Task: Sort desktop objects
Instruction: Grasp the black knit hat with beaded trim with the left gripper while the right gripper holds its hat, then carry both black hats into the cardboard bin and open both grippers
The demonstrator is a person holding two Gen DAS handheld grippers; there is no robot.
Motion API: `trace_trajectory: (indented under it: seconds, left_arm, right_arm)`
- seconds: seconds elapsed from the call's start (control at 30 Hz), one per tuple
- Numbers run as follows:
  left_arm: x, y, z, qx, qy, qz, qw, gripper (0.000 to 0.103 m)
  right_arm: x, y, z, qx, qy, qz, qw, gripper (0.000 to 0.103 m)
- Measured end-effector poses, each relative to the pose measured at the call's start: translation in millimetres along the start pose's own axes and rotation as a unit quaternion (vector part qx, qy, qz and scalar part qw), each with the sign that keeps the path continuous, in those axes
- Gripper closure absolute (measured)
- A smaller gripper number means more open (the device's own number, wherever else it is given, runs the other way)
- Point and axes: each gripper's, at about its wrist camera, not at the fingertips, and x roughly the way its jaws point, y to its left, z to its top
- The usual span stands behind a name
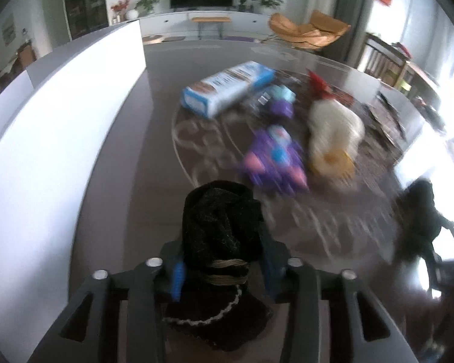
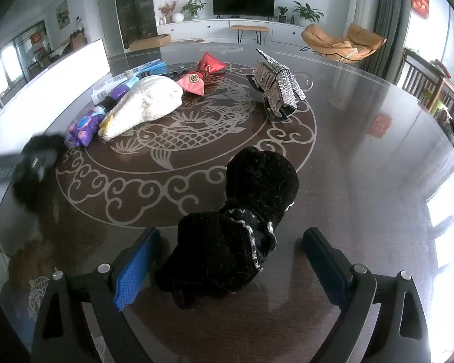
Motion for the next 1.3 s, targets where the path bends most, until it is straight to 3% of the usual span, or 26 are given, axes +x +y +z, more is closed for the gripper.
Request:
trace_trajectory:
  seconds: [0.03,0.1,0.17,0.33,0.37,0.4,0.47,0.57,0.67,0.7,0.73,0.77,0.8,0.93,1.1,1.2,1.3]
  left_arm:
    - [-4,0,-4,0.001,-0.003,-0.004,1.0000,0.044]
    - [-7,3,-12,0.010,-0.012,-0.005,0.9999,0.016]
    - [-6,6,-12,0.020,-0.012,0.009,0.9997,0.015]
    - [-1,5,-10,0.042,0.003,0.000,0.9991,0.013]
    - [-1,1,-9,0.050,0.000,-0.001,0.9987,0.020]
    - [-3,-3,-9,0.059,-0.010,-0.002,0.9982,0.041]
    - [-9,-10,-12,0.071,-0.018,-0.005,0.9973,0.071]
    - [-15,-15,-17,0.064,-0.021,-0.001,0.9977,0.072]
    - [-20,-14,-26,0.042,-0.026,-0.013,0.9987,0.072]
    - [-21,-14,-27,0.038,-0.025,-0.016,0.9988,0.072]
    - [-21,-15,-27,0.035,-0.022,-0.021,0.9989,0.072]
    - [-23,-14,-28,0.031,-0.020,-0.026,0.9990,0.072]
    - [-27,-13,-28,0.027,-0.020,-0.030,0.9990,0.072]
    - [-65,-3,-25,0.014,-0.047,-0.051,0.9975,0.072]
    - [-128,34,-7,-0.023,-0.093,-0.079,0.9923,0.072]
    - [-157,76,9,-0.051,-0.112,-0.064,0.9903,0.072]
    - [-178,134,20,-0.082,-0.127,-0.017,0.9883,0.072]
  right_arm:
    - [0,0,0,0.000,0.000,0.000,1.000,0.008]
    - [-1,-1,0,0.000,0.000,0.000,1.000,0.008]
    - [0,0,0,0.000,0.000,0.000,1.000,0.008]
    - [1,0,0,0.000,0.001,0.002,1.000,0.006]
    - [1,0,0,-0.001,0.001,0.002,1.000,0.004]
    - [1,-1,0,0.000,0.005,0.005,1.000,0.001]
    - [0,-5,2,0.001,0.007,0.024,1.000,0.000]
    - [-4,-20,8,0.039,0.034,0.054,0.997,0.000]
    - [-10,-33,16,0.095,0.029,0.060,0.993,0.001]
    - [-8,-33,18,0.098,0.035,0.051,0.993,0.007]
    - [-3,-30,19,0.092,0.051,0.043,0.994,0.029]
    - [-3,-23,21,0.069,0.051,0.011,0.996,0.040]
    - [-2,-17,22,0.052,0.058,0.006,0.997,0.065]
    - [-18,-3,24,0.030,0.039,0.008,0.999,0.065]
    - [-54,39,54,0.012,0.005,0.074,0.997,0.065]
    - [-84,101,87,-0.026,-0.032,0.130,0.991,0.065]
    - [-110,167,114,-0.065,-0.062,0.188,0.978,0.065]
